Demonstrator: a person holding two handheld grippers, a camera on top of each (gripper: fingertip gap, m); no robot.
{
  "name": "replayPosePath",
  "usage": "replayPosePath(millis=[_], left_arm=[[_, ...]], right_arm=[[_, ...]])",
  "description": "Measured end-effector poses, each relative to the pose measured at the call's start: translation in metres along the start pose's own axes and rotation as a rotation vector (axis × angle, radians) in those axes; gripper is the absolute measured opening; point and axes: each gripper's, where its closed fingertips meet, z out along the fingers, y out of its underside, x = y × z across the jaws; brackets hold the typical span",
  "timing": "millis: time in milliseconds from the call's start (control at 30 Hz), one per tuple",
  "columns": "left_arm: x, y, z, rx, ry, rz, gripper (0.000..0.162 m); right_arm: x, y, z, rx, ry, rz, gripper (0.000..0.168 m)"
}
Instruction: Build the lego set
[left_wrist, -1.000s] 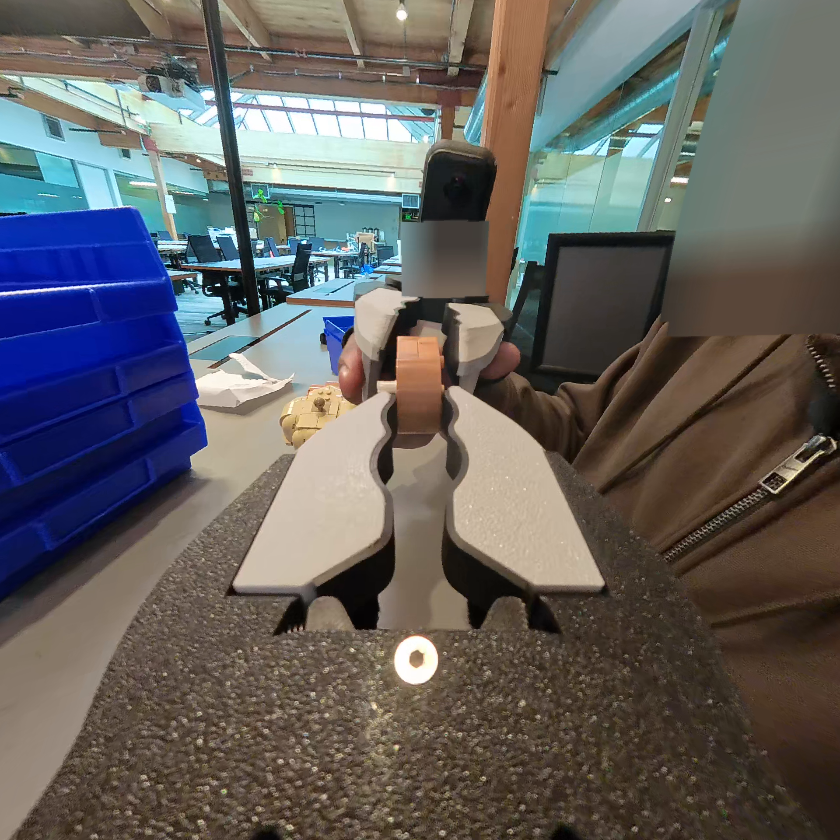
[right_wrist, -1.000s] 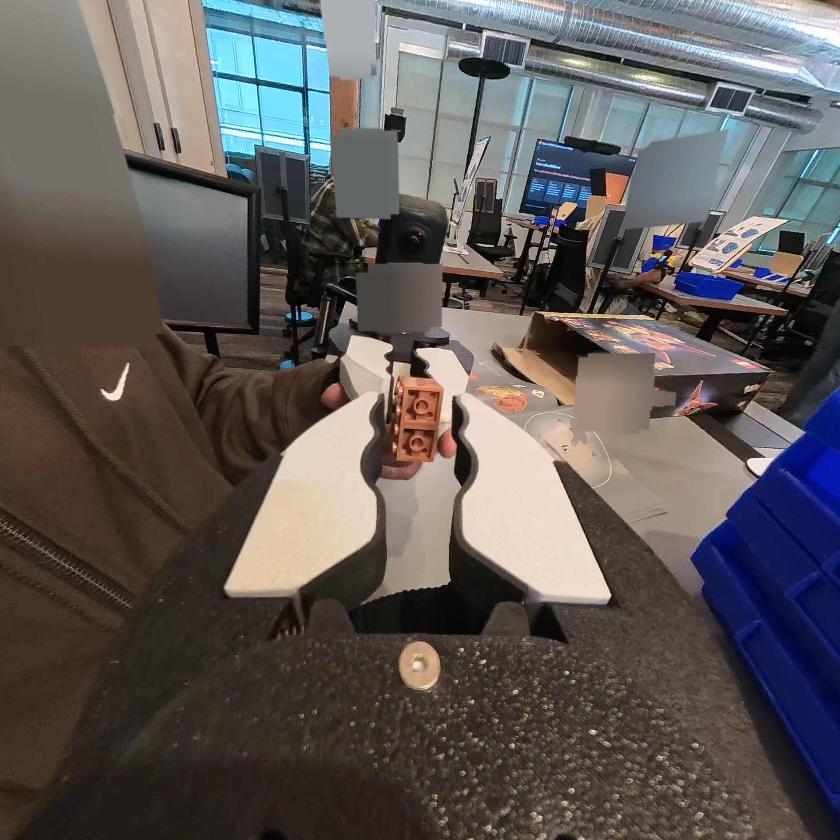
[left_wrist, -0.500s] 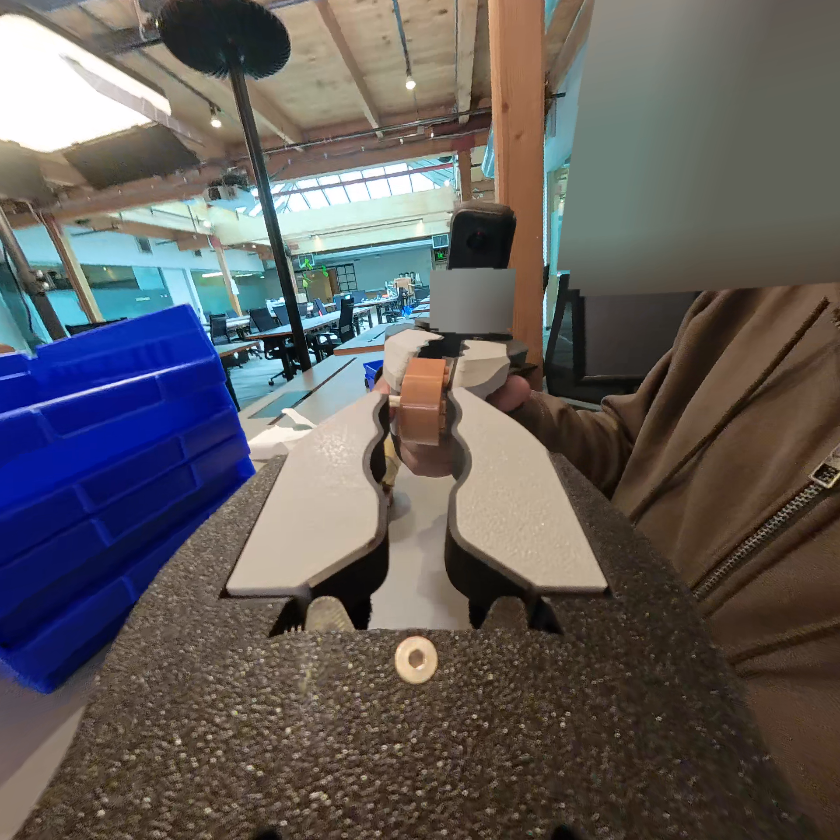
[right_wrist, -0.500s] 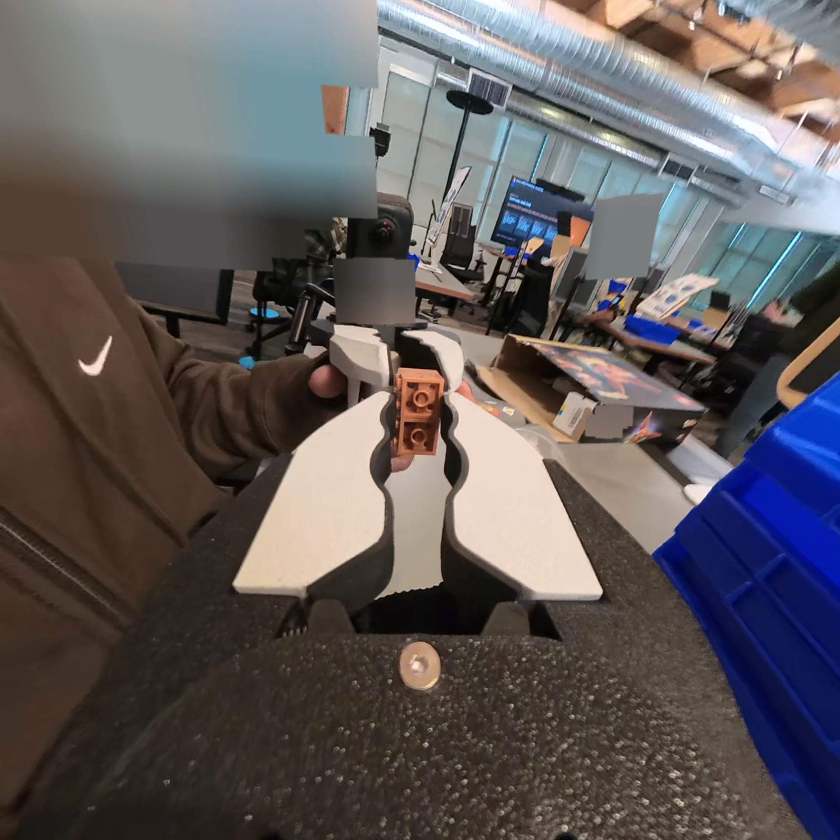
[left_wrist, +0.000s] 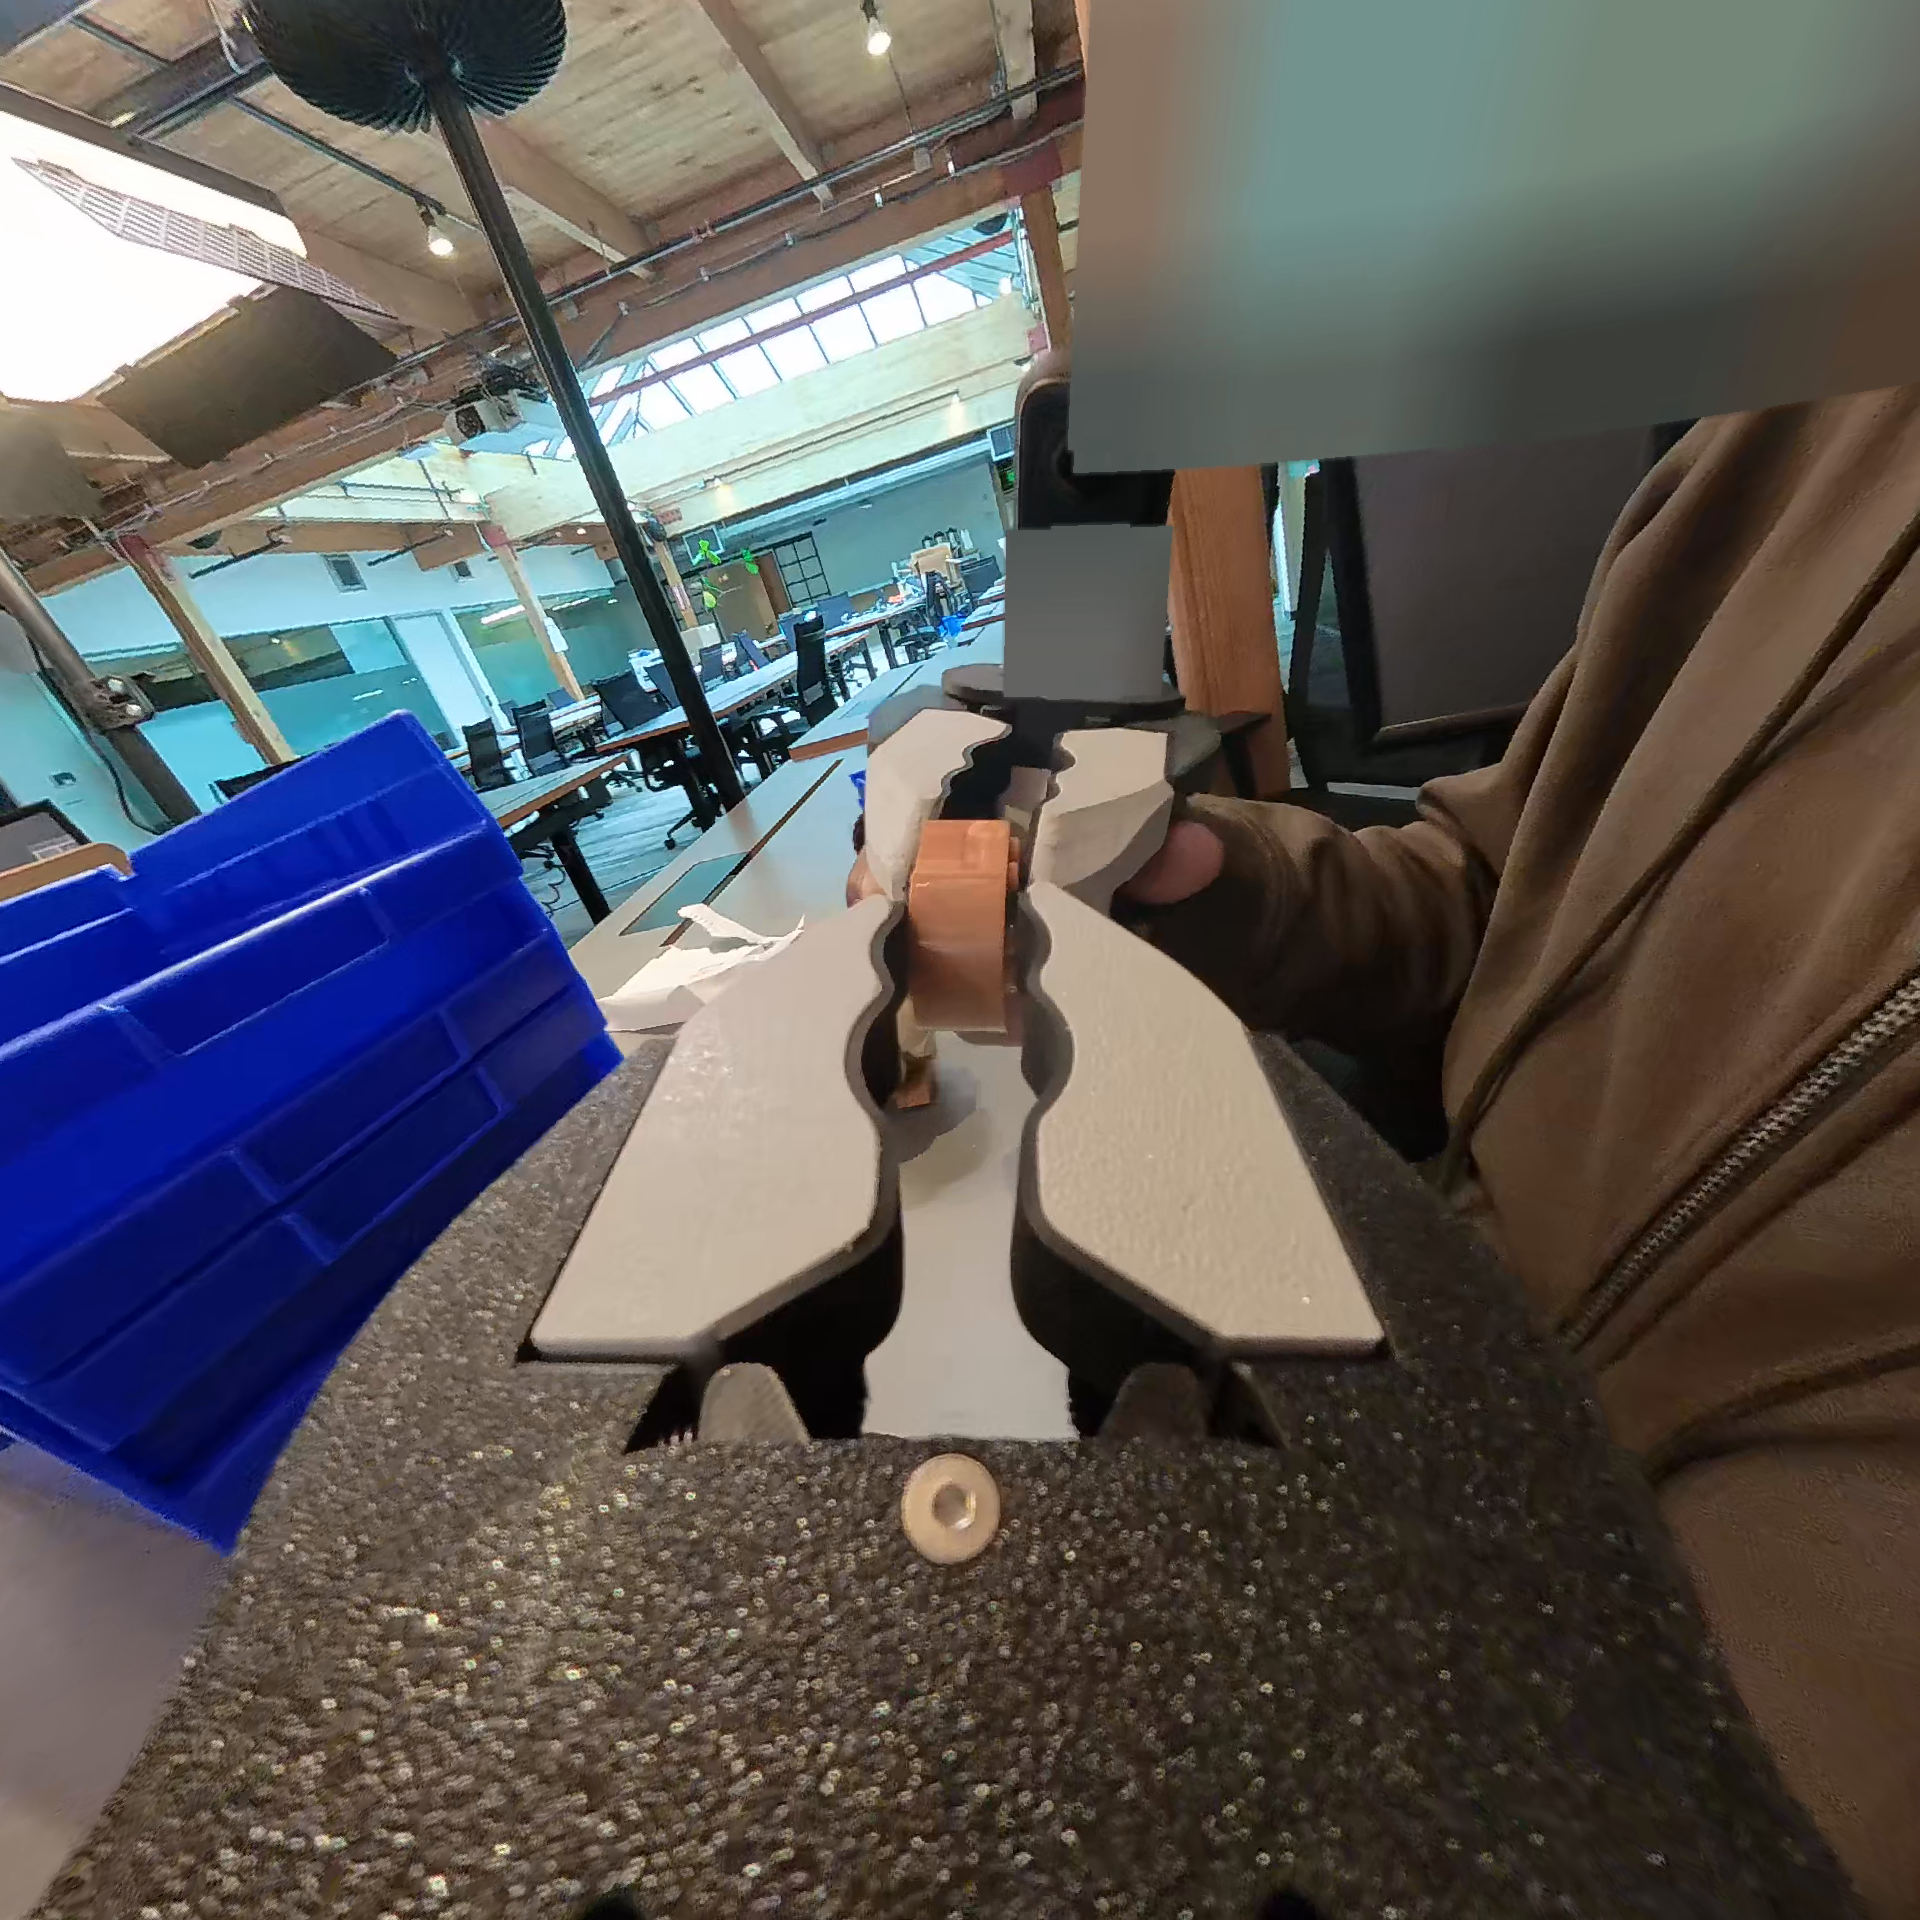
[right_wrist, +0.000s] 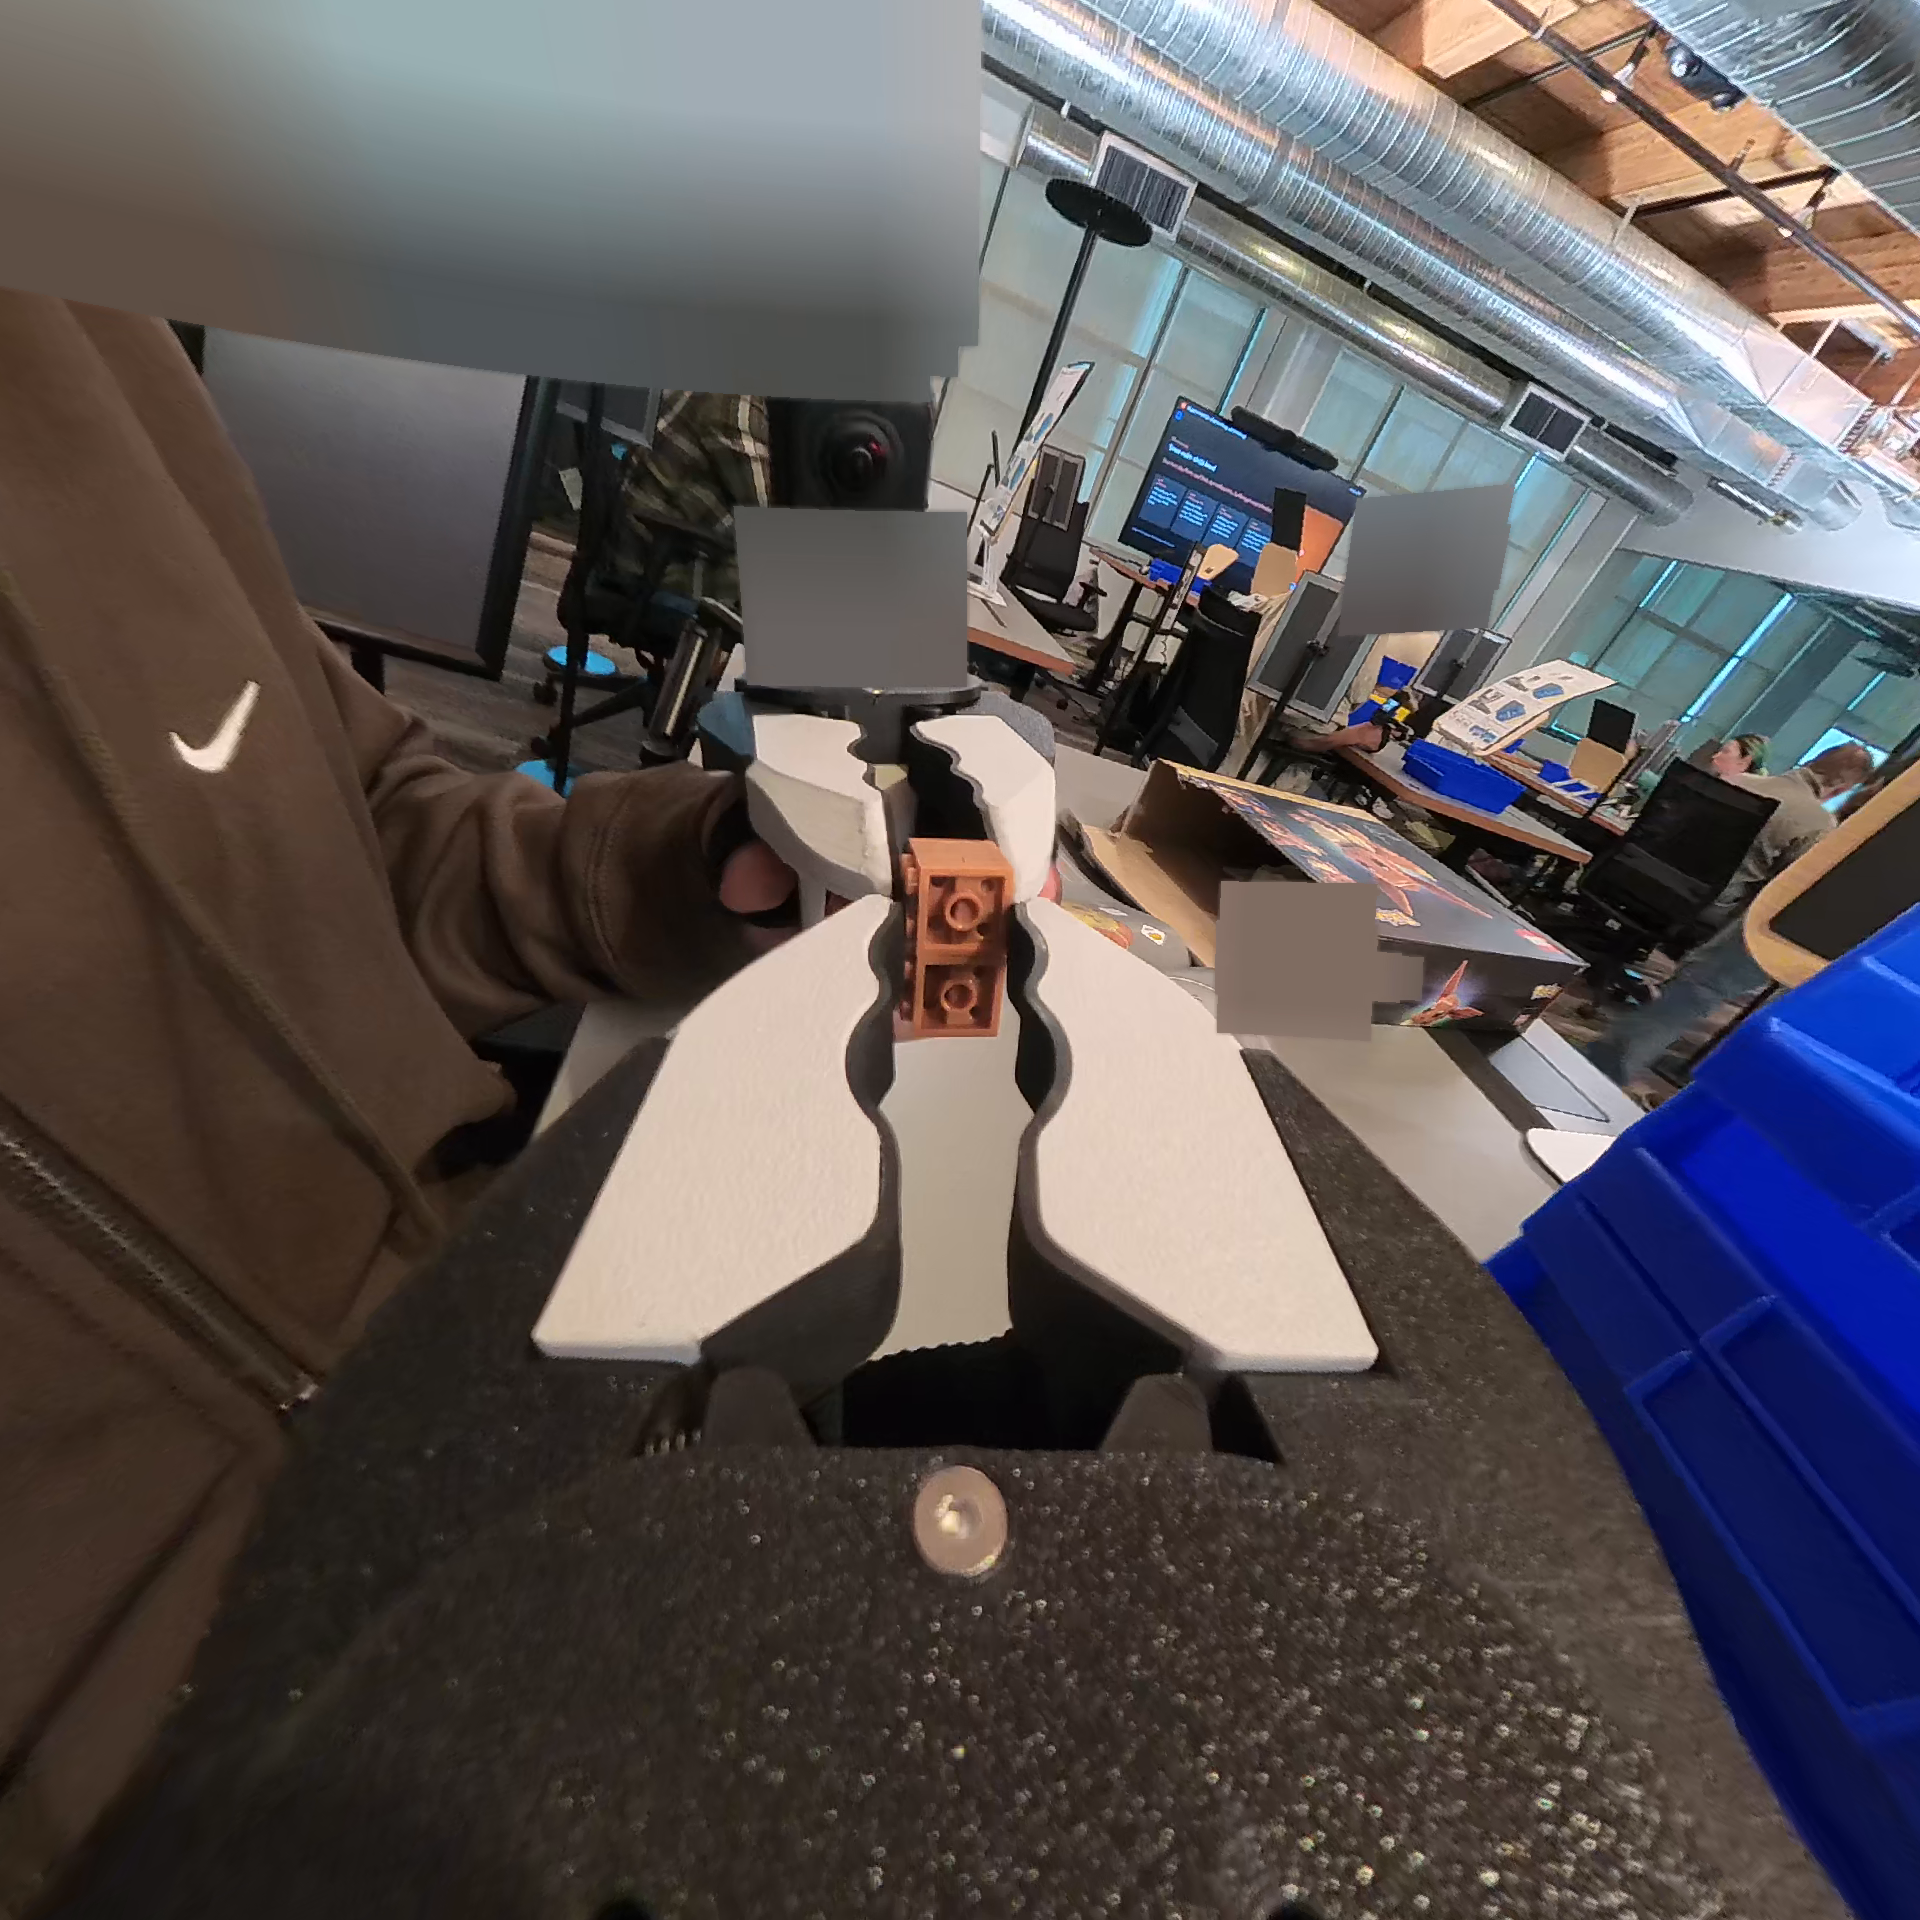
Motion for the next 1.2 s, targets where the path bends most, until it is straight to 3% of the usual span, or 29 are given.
replayPosePath(millis=[333, 433, 733, 867, 1033, 1200], left_arm=[[0.016, 0.008, 0.002, 0.060, -0.025, -0.188, 0.018], [0.024, 0.027, 0.004, -0.041, -0.057, -0.191, 0.018], [0.050, 0.058, 0.000, -0.214, 0.007, -0.158, 0.017], [0.051, 0.060, -0.003, -0.211, 0.021, -0.168, 0.017], [0.019, 0.054, -0.040, -0.130, -0.075, -0.291, 0.017], [0.019, 0.067, -0.034, -0.229, -0.097, -0.254, 0.017]], right_arm=[[-0.015, 0.008, -0.008, 0.072, 0.008, 0.221, 0.018], [-0.023, 0.028, -0.014, 0.080, 0.042, 0.322, 0.018], [-0.050, 0.058, -0.019, -0.123, 0.026, 0.204, 0.018], [-0.049, 0.059, -0.022, -0.131, 0.030, 0.193, 0.018], [-0.015, 0.056, -0.066, -0.054, 0.126, 0.313, 0.018], [-0.014, 0.055, -0.063, -0.050, 0.130, 0.309, 0.018]])
